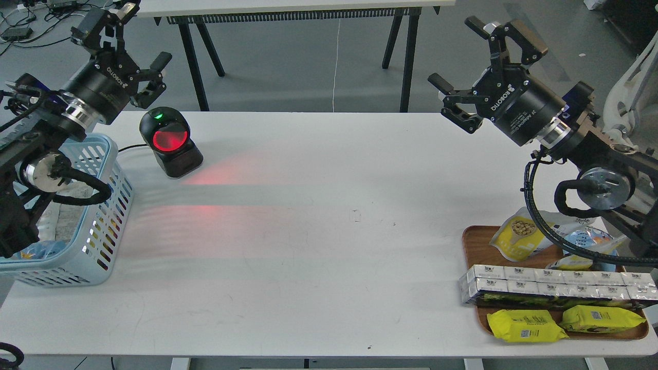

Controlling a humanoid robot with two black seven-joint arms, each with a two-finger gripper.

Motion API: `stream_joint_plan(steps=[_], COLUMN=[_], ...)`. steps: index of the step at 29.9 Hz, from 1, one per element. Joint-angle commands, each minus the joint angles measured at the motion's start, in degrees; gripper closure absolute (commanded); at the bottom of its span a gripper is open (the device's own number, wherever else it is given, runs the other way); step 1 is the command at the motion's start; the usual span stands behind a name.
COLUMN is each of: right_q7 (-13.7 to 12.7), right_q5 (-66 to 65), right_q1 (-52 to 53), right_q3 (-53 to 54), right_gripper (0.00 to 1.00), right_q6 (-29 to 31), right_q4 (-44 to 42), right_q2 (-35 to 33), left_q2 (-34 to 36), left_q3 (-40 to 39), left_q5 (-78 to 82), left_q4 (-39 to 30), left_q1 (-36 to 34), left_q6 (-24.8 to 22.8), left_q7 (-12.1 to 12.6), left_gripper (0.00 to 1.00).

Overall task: Scan snack and place in basket
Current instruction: 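Move the right gripper toward the yellow snack bag on the wooden tray, then lower the right gripper and grasp the yellow snack bag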

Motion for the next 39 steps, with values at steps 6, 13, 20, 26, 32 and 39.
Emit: stream_joint_plan(steps=[6, 13, 20, 26, 32, 39], right_q7=[0.0, 0.0, 0.0, 0.0, 0.0, 0.0], right_q5=[-0.4, -20.1, -50.2, -76.2, -102.3, -117.3], right_q1=[0.2, 5.9, 22.8, 27.2, 29.1, 27.2], right_q3=[-0.3, -4.3, -17.3, -17.5, -17.6, -20.9], right_gripper=[0.01, 0.01, 0.01, 0.01, 0.01, 0.01], right_q6=[0.0, 0.0, 0.0, 0.0, 0.0, 0.0], right_q4=[0.4, 5.0, 6.7, 11.0, 17.5, 24.4], right_q2=[-0.2, -16.5, -25.6, -27.3, -27.5, -27.8], left_q2=[-0.2, -0.9, -2.9, -2.8, -2.8, -2.6], left_q3=[-0.1, -2.7, -2.7, -2.7, -2.5, -2.4], left_q5=[0.0, -3.6, -3.7, -3.6, -3.6, -3.6], left_q4=[0.0, 0.1, 0.0, 0.0, 0.1, 0.6], left_q1=[-0.4, -0.3, -0.3, -0.4, -0.7, -0.6], left_q6=[0.0, 0.0, 0.0, 0.0, 0.0, 0.0], left_q7=[0.0, 0.0, 0.0, 0.0, 0.0, 0.0], left_gripper=[0.00, 0.00, 0.00, 0.00, 0.00, 0.00])
